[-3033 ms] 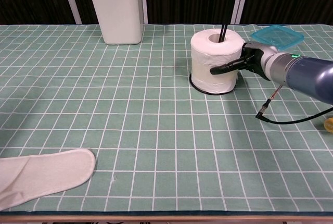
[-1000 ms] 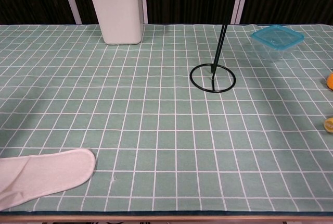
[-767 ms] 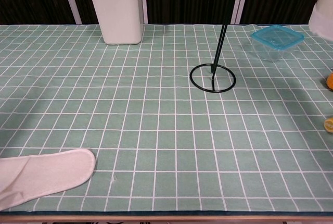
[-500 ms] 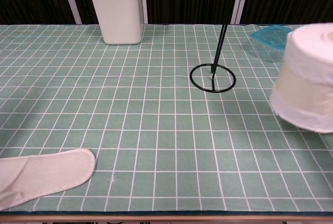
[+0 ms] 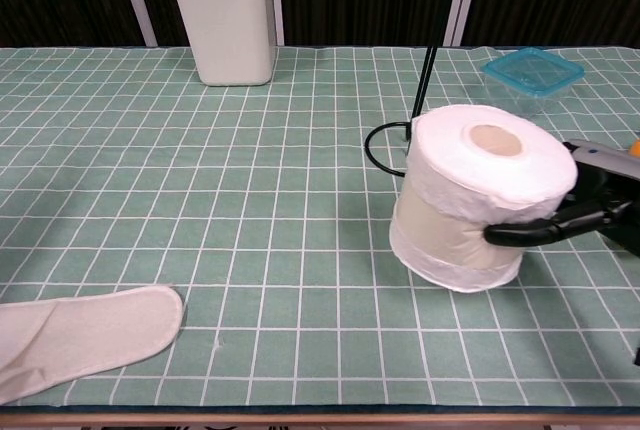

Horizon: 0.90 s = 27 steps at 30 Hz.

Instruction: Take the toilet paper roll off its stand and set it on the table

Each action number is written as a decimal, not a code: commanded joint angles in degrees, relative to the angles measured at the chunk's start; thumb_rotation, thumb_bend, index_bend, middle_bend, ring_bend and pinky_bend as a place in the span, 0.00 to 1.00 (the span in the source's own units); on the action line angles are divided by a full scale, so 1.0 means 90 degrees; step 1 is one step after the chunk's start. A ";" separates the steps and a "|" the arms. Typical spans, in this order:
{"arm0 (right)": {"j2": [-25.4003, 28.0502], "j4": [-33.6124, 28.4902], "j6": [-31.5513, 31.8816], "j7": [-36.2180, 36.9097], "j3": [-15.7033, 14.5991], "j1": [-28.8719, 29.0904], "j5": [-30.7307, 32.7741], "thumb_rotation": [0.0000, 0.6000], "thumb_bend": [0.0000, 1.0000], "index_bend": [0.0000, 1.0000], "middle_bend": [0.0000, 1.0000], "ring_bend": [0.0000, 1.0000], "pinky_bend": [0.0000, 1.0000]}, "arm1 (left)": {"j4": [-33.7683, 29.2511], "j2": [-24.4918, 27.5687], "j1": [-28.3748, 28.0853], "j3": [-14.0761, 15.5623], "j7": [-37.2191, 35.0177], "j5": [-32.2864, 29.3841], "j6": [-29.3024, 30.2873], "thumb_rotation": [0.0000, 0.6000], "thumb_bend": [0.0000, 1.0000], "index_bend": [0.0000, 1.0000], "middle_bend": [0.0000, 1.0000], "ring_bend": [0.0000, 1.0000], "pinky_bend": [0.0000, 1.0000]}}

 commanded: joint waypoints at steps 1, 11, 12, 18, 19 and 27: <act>-0.0377 0.0261 0.0102 -0.0349 0.0068 0.0295 0.0368 1.00 0.00 0.34 0.28 0.24 0.09 | -0.0001 -0.0009 -0.0005 -0.0006 0.0025 -0.0016 -0.0012 1.00 0.18 0.05 0.00 0.00 0.01; -0.0969 0.0719 0.0162 -0.0887 0.0135 0.0780 0.0965 1.00 0.00 0.27 0.23 0.18 0.04 | 0.0001 -0.0019 -0.0013 -0.0005 0.0069 -0.0036 -0.0038 1.00 0.18 0.05 0.00 0.00 0.01; -0.0959 0.0716 0.0134 -0.0914 0.0116 0.0808 0.1006 1.00 0.00 0.22 0.20 0.15 0.03 | 0.0003 -0.0019 -0.0013 -0.0006 0.0071 -0.0037 -0.0038 1.00 0.18 0.05 0.00 0.00 0.01; -0.0776 0.0630 -0.0247 -0.1077 -0.0045 0.1024 0.1200 1.00 0.00 0.00 0.00 0.00 0.00 | -0.0003 -0.0022 -0.0013 0.0004 0.0090 -0.0021 -0.0039 1.00 0.18 0.05 0.00 0.00 0.01; -0.0753 0.0623 -0.0307 -0.1056 -0.0061 0.1052 0.1212 1.00 0.00 0.00 0.00 0.00 0.00 | -0.0005 -0.0020 -0.0010 0.0004 0.0087 -0.0018 -0.0033 1.00 0.18 0.05 0.00 0.00 0.01; -0.0126 0.0245 -0.0327 -0.0685 -0.0053 0.1053 0.1053 1.00 0.00 0.00 0.00 0.00 0.00 | 0.0000 0.0017 0.0008 -0.0004 0.0007 -0.0037 -0.0010 1.00 0.18 0.05 0.00 0.00 0.01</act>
